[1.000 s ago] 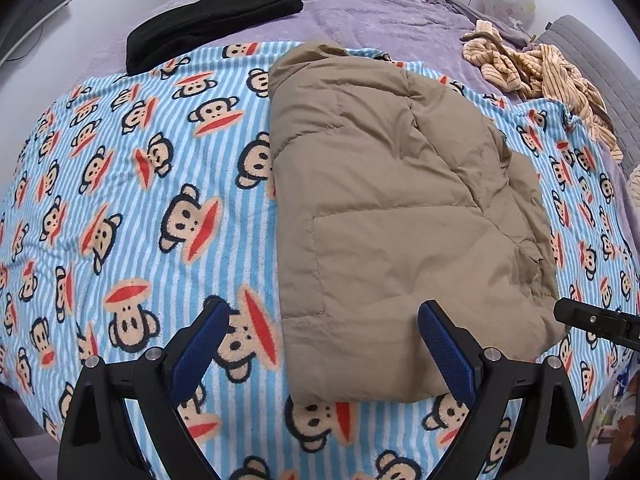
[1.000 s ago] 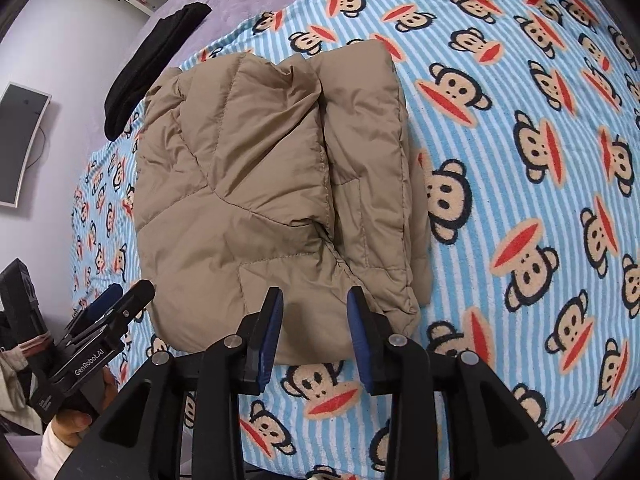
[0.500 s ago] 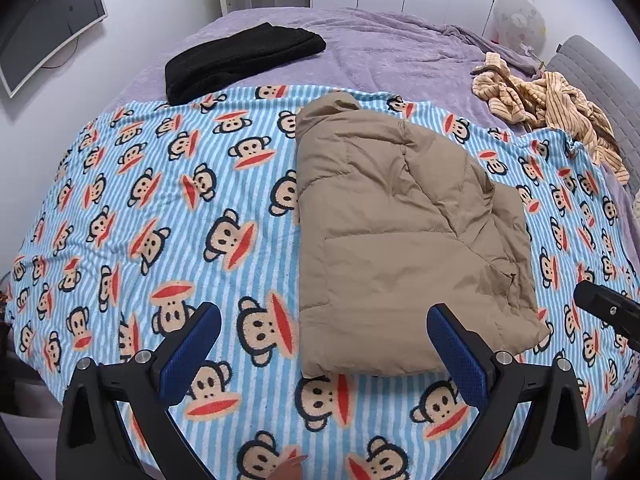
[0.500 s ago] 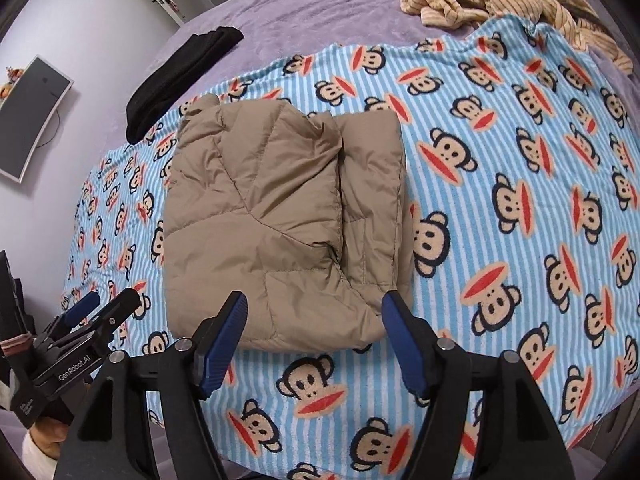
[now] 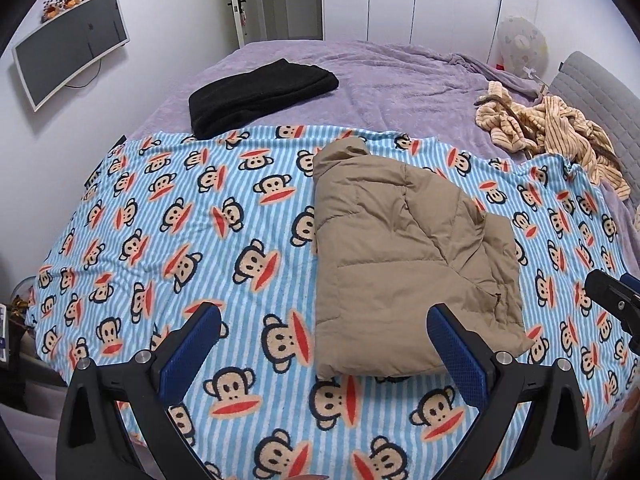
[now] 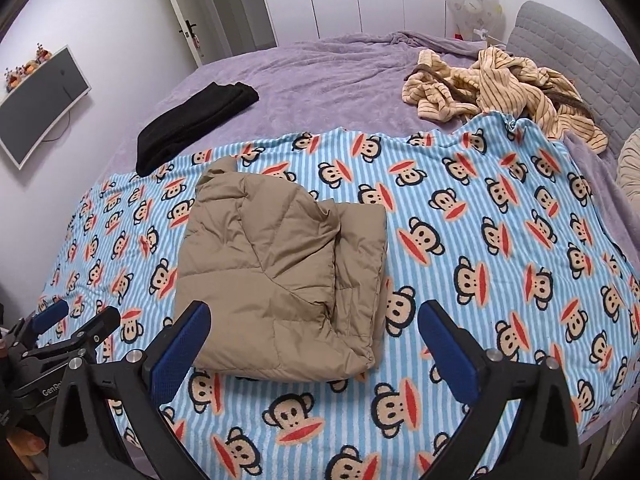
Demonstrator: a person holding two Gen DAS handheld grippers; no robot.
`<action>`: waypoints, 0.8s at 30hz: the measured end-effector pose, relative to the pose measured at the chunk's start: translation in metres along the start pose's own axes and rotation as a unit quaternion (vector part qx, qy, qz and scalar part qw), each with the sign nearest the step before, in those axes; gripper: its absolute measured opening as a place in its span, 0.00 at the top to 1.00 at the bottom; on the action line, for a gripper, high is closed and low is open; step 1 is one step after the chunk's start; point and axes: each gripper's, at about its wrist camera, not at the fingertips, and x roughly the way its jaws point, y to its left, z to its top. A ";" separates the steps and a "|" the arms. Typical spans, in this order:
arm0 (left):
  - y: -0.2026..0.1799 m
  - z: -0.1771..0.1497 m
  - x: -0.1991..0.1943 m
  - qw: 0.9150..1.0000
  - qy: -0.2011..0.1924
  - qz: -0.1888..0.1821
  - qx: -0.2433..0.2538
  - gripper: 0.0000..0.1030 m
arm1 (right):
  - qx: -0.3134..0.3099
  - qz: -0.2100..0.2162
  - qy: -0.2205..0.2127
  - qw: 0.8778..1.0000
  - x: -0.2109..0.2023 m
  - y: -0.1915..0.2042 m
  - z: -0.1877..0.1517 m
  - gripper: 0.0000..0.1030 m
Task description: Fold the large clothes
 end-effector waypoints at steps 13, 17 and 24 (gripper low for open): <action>0.000 0.002 -0.016 1.000 -0.009 0.003 -0.010 0.00 | -0.006 -0.014 -0.012 1.000 -0.018 -0.001 0.003 0.00; 0.000 0.002 -0.017 1.000 -0.010 0.004 -0.009 0.00 | -0.008 -0.015 -0.014 1.000 -0.021 -0.001 0.003 0.00; -0.001 0.002 -0.019 1.000 -0.011 0.004 -0.009 0.00 | -0.008 -0.015 -0.014 1.000 -0.022 -0.001 0.002 0.00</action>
